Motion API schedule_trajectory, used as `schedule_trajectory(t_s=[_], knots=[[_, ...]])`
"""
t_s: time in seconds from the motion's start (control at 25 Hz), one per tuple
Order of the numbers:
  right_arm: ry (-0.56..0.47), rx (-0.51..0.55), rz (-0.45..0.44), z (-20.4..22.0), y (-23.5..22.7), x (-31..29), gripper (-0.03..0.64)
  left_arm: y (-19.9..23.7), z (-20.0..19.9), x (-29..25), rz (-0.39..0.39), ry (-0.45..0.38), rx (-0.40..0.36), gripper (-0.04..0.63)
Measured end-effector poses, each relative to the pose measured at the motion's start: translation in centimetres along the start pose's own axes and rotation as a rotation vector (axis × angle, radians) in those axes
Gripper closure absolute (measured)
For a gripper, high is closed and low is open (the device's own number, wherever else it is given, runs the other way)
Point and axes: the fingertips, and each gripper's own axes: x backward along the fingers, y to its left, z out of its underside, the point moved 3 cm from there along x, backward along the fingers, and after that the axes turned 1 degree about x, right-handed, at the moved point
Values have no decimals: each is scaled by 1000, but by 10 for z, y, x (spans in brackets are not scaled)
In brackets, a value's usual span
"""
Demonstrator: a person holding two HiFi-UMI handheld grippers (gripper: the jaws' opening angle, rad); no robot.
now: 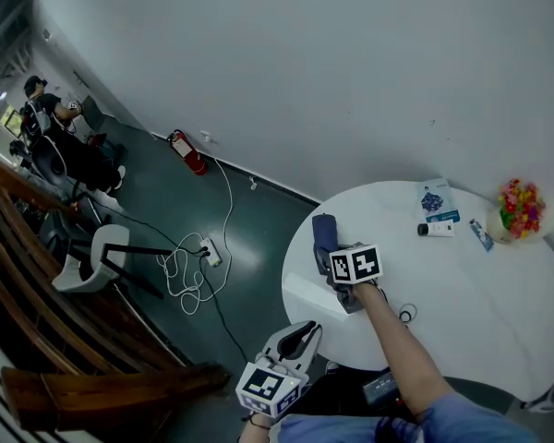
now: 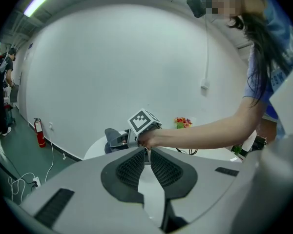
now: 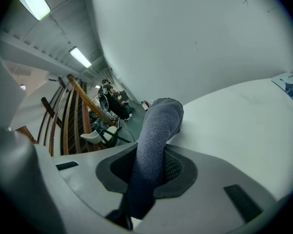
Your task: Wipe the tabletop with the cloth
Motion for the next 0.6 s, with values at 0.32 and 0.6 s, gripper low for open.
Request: schedule_trajectory(t_s=[0.32, 0.6], knots=[[-4, -28, 133, 23, -32, 37, 546, -7, 7, 21, 69, 32, -36, 561], [-12, -61, 277, 46, -73, 86, 546, -16, 13, 20, 151, 39, -68, 561]])
